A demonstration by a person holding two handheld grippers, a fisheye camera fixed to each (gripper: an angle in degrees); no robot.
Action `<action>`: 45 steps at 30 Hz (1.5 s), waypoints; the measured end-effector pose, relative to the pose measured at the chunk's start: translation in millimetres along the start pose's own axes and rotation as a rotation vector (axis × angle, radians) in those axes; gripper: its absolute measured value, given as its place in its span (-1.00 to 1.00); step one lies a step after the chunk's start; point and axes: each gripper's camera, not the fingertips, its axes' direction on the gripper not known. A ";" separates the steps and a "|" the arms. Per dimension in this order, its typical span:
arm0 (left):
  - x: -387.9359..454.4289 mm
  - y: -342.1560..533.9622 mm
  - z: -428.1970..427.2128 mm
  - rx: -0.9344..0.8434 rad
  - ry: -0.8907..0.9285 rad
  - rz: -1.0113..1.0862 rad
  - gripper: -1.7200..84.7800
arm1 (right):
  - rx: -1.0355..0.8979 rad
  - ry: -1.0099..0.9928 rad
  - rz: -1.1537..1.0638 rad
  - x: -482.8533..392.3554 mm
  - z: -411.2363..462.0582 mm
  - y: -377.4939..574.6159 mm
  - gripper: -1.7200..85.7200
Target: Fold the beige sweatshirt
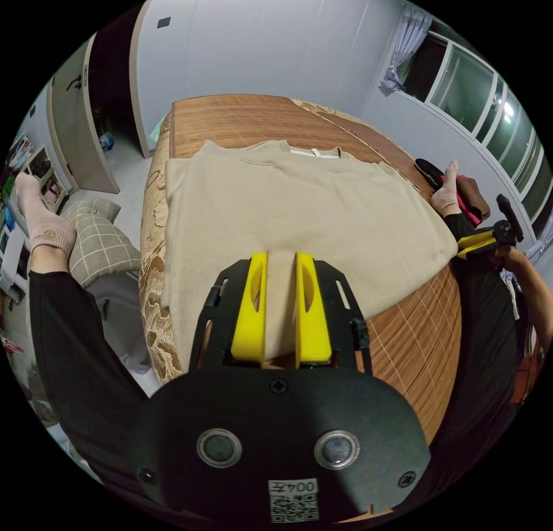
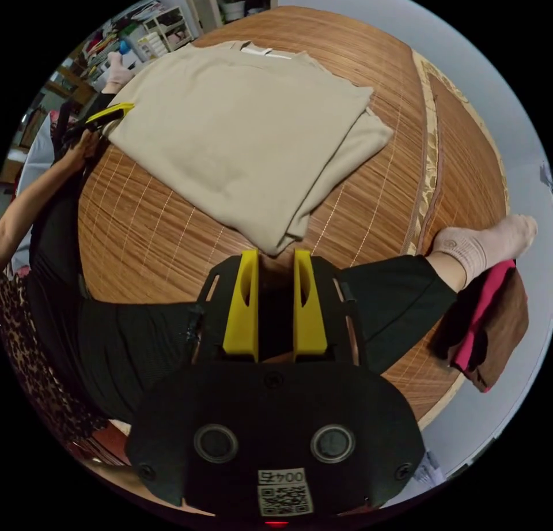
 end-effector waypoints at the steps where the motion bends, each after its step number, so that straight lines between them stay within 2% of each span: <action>1: -3.0 -1.0 0.6 0.000 0.000 0.000 -0.79 | -0.006 0.010 -0.017 -0.5 -2.5 -3.3 -0.74; 13: -26.3 -11.8 5.2 0.000 -0.001 0.000 -0.79 | -0.081 0.047 -0.162 -24.9 -9.5 -12.5 -0.84; 22: -38.8 -20.2 6.9 0.000 0.006 -0.003 -0.79 | -0.078 0.001 -0.095 -16.1 -13.8 1.3 -0.86; 27: -42.1 -24.0 7.1 0.001 0.007 -0.003 -0.79 | 0.071 0.012 -0.044 -17.6 -43.3 27.9 -0.83; 31: -42.5 -27.3 6.9 0.001 0.003 -0.002 -0.79 | 0.309 0.132 0.082 0.9 -83.2 72.6 -0.82; 33: -42.5 -28.5 6.6 0.001 0.004 -0.002 -0.80 | 0.332 0.152 0.131 10.2 -85.3 84.9 -0.82; 37: -40.6 -31.3 5.7 0.001 0.001 -0.001 -0.80 | 0.365 0.064 0.205 14.2 -65.1 103.5 -0.80; 40: -38.5 -32.9 4.8 0.002 0.001 -0.001 -0.80 | 0.324 0.173 0.167 -9.0 -54.7 109.5 -0.81; 45: -33.2 -35.5 2.7 0.001 0.002 -0.001 -0.80 | 0.405 0.127 0.244 4.3 -58.8 119.8 -0.81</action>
